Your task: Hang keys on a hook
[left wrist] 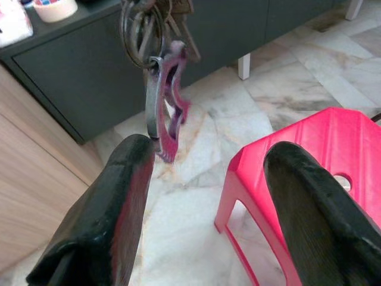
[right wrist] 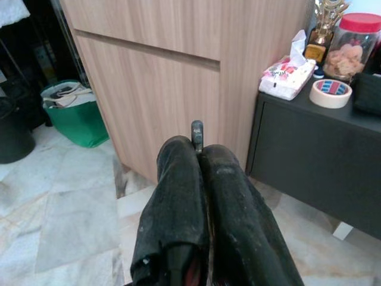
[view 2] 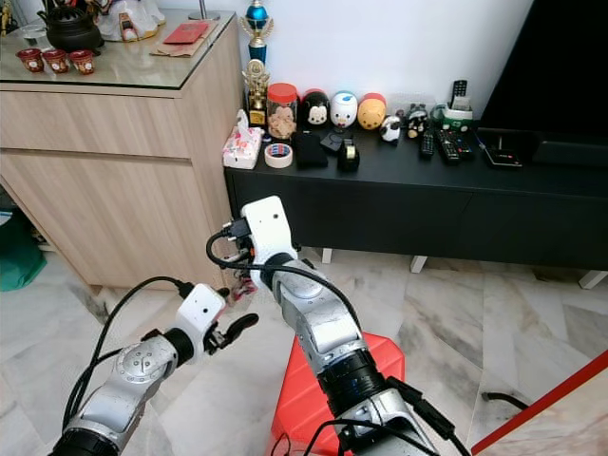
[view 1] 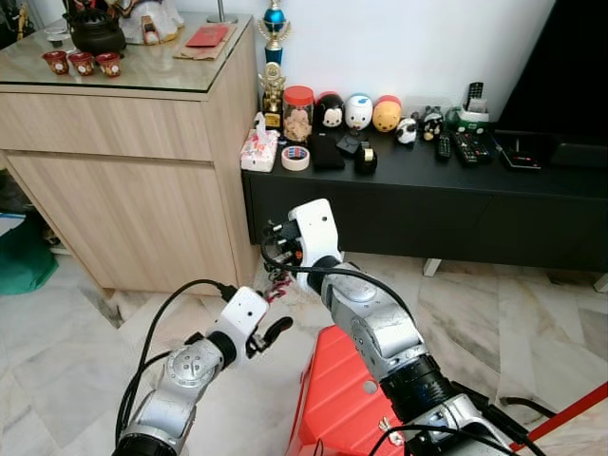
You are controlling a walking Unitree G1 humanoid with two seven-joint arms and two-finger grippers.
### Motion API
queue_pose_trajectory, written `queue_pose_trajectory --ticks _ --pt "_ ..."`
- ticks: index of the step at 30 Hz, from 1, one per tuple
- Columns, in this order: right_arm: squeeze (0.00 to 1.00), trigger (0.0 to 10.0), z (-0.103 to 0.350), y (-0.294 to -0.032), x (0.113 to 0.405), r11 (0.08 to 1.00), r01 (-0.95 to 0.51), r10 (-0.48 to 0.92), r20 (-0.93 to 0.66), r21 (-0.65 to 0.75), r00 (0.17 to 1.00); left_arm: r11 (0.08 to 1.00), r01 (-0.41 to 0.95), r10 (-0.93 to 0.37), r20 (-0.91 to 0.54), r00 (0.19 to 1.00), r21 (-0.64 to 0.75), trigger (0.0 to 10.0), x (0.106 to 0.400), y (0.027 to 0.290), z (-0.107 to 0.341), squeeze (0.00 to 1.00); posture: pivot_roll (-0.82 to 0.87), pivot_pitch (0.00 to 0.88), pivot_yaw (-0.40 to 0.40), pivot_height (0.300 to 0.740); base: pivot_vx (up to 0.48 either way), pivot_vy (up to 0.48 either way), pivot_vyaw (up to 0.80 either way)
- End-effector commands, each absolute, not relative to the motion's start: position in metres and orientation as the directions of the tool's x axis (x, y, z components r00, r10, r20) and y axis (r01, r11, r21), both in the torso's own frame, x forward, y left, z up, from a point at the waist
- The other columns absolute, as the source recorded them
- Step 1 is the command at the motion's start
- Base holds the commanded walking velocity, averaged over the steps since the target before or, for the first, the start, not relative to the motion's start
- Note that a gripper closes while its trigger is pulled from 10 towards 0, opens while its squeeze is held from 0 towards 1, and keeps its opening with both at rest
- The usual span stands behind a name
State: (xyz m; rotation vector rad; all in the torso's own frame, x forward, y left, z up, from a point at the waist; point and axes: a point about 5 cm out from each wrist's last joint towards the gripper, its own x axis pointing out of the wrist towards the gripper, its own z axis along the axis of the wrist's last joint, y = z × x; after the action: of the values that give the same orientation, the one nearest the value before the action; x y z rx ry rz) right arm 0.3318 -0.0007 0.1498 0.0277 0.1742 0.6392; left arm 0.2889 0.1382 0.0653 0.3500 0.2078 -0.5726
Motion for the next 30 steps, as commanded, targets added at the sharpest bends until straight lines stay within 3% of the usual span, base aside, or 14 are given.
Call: queue_pose_trajectory --ticks 1,21,23,24,25,30 --pt "0.0 10.0 0.179 0.039 0.319 0.732 -0.666 0.677 -0.049 0.144 0.734 0.785 0.554 -0.489 -0.272 0.829 0.276 10.0 0.293 0.136 0.068 0.0 0.07 0.0 -0.076 0.74 0.0 0.0 0.0" --pt "0.0 10.0 0.183 0.043 0.315 0.715 -0.682 0.694 -0.04 0.154 0.719 0.825 0.486 -0.428 -0.24 0.871 0.29 10.0 0.305 0.136 0.068 0.0 0.06 0.0 -0.079 0.74 0.0 0.0 0.0" --pt "0.0 10.0 0.183 0.043 0.315 0.715 -0.681 0.694 -0.042 0.154 0.719 0.833 0.474 -0.42 -0.233 0.877 0.285 9.6 0.305 0.137 0.068 0.0 0.06 0.0 -0.08 0.74 0.0 0.0 0.0" --pt "0.0 10.0 0.183 0.043 0.314 0.715 -0.682 0.694 -0.043 0.155 0.719 0.836 0.47 -0.416 -0.23 0.88 0.283 7.9 0.306 0.137 0.068 0.0 0.06 0.0 -0.081 0.74 0.0 0.0 0.0" --pt "0.0 10.0 0.183 0.043 0.314 0.715 -0.682 0.694 -0.043 0.156 0.718 0.837 0.469 -0.416 -0.228 0.88 0.281 0.0 0.306 0.137 0.068 0.0 0.06 0.0 -0.081 0.74 0.0 0.0 0.0" --pt "0.0 10.0 0.183 0.043 0.314 0.714 -0.683 0.695 -0.043 0.155 0.718 0.84 0.466 -0.416 -0.221 0.882 0.277 0.0 0.307 0.137 0.068 0.0 0.06 0.0 -0.081 0.74 0.0 0.0 0.0"
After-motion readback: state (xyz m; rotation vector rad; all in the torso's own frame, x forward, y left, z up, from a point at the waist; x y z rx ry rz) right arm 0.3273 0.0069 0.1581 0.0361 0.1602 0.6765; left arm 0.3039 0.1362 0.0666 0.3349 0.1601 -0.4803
